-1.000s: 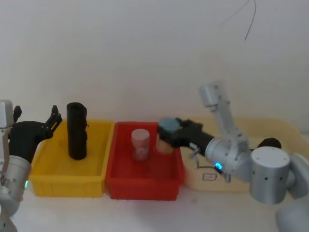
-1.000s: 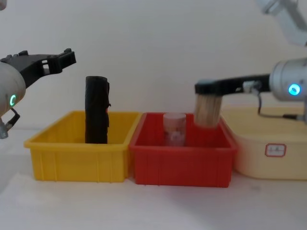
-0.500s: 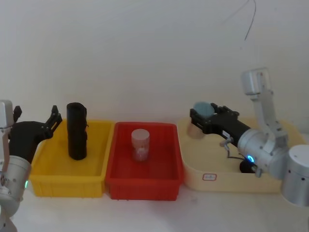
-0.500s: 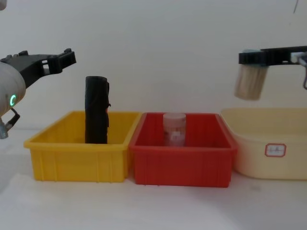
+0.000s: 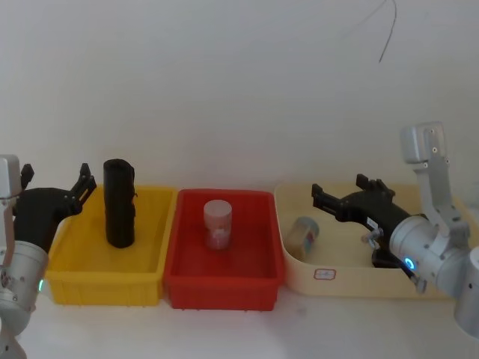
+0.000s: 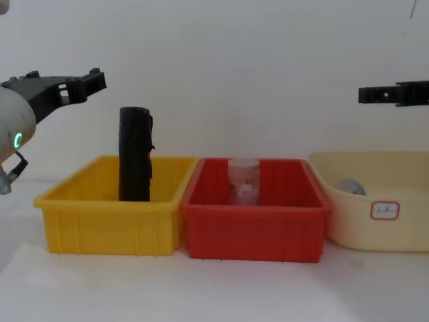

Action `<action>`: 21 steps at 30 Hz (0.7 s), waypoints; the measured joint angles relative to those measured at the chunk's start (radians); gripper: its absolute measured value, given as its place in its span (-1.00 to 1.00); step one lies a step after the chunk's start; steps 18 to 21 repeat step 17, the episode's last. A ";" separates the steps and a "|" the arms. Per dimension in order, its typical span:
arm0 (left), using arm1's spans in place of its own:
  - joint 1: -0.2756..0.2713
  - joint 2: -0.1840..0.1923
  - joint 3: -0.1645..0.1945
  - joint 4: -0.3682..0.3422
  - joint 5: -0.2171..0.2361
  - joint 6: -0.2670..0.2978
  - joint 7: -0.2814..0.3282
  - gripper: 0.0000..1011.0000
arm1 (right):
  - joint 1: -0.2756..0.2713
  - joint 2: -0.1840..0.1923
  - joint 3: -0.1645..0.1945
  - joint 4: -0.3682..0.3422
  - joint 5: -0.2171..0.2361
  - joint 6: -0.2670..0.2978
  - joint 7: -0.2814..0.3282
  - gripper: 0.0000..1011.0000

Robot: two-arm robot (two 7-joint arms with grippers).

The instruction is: Pick up the garbage bag with the one hand and transfer it to the other hand.

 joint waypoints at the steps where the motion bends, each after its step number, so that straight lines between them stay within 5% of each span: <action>1: 0.000 0.000 0.000 0.000 0.000 0.000 0.000 0.98 | -0.004 0.000 0.002 -0.002 0.000 0.001 -0.001 0.98; 21: 0.000 0.000 0.000 0.000 0.000 0.000 0.000 0.98 | -0.098 -0.006 -0.007 -0.075 0.010 0.008 -0.006 0.98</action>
